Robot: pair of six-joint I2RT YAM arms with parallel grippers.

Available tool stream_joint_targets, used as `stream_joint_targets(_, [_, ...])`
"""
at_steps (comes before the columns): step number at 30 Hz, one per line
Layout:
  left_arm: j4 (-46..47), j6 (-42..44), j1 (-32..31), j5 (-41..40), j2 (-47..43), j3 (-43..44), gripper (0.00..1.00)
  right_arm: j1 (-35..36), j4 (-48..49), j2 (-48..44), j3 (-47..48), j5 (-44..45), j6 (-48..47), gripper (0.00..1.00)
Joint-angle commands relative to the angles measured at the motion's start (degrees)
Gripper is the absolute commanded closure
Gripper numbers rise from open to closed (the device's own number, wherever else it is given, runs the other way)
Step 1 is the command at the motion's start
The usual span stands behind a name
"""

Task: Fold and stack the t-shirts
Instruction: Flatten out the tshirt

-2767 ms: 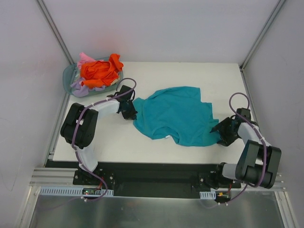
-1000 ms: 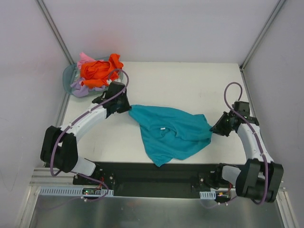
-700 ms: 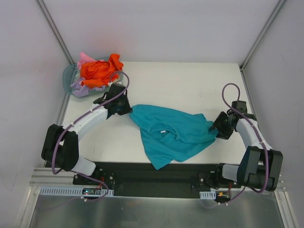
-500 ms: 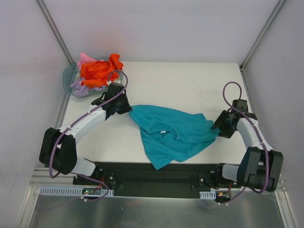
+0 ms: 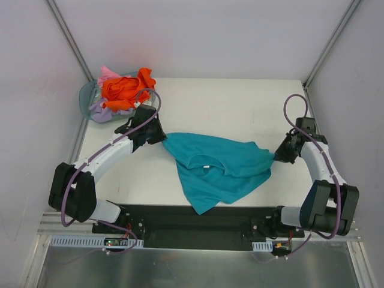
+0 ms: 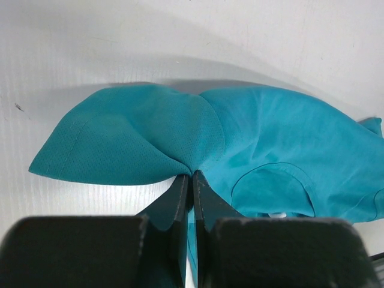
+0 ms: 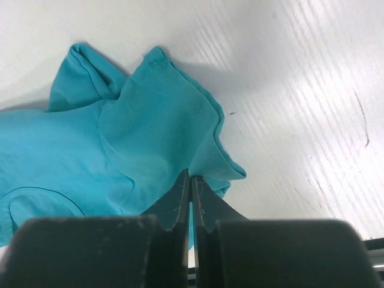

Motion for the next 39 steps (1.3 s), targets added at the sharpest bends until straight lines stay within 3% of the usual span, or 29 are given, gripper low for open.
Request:
stream_joint_targets(1, [1.1, -0.5, 0.2, -0.7, -2.8, 0.3, 1.0, 0.5, -3.5, -0.3, 5.4, 3.0, -1.6, 0.99])
stream_joint_targets(8, [1.1, 1.5, 0.2, -3.8, -4.5, 3.6, 1.0, 1.7, -8.2, -4.0, 13.8, 3.8, -3.5, 0.99])
stream_joint_targets(14, [1.6, 5.2, 1.1, -7.8, -3.1, 16.2, 1.0, 1.7, -5.3, -5.8, 26.8, 2.9, -3.5, 0.99])
stream_joint_targets(17, [3.2, 8.4, 2.9, -6.4, 3.6, 28.8, 1.0, 1.6, -1.8, -0.7, 38.1, 2.8, -3.7, 0.99])
stream_joint_targets(19, [2.8, 11.0, 4.2, -3.1, 11.0, 43.3, 1.0, 1.6, -0.9, 5.2, 46.7, 2.9, -4.2, 0.99])
stream_joint_targets(22, [2.0, 11.4, 7.0, 5.8, 19.2, 63.8, 1.0, 1.2, -0.7, 13.1, 67.2, 2.3, -4.3, 0.99])
stream_joint_targets(23, [1.6, 11.4, 7.3, 7.6, 20.7, 68.6, 1.0, 1.1, -1.4, 14.8, 78.1, 1.8, -4.2, 0.99])
stream_joint_targets(24, [1.5, 11.5, 7.5, 9.8, 23.0, 76.4, 1.0, 0.7, -1.4, 16.1, 82.0, 1.4, -4.0, 0.99])
stream_joint_targets(27, [1.5, 11.5, 7.6, 12.0, 24.3, 84.7, 1.0, -0.9, 4.6, 14.8, 83.1, -1.2, -1.2, 0.99])
stream_joint_targets(29, [1.5, 11.6, 7.8, 12.1, 22.9, 83.7, 1.0, -1.5, 10.3, 9.0, 77.7, -1.8, -0.9, 0.99])
stream_joint_targets(32, [1.6, 12.1, 7.9, 11.1, 17.2, 74.1, 1.0, -1.9, 11.7, 0.6, 66.3, -1.1, -3.1, 0.99])
stream_joint_targets(35, [1.7, 12.6, 7.9, 9.5, 9.7, 58.1, 1.0, -2.1, 10.5, -9.5, 47.6, 0.1, -3.7, 0.99])
stream_joint_targets(36, [2.0, 11.9, 7.9, 8.9, 5.8, 47.9, 1.0, -2.1, 10.3, -12.7, 42.1, 1.9, -3.2, 0.99])
stream_joint_targets(37, [2.1, 11.4, 7.9, 8.3, 3.9, 42.9, 1.0, -2.1, 9.7, -18.6, 31.0, 2.8, -1.5, 0.99])
stream_joint_targets(39, [2.1, 8.6, 7.9, 7.4, -1.4, 28.0, 1.0, -2.1, 4.2, -24.1, 22.9, 7.4, 0.7, 0.99])
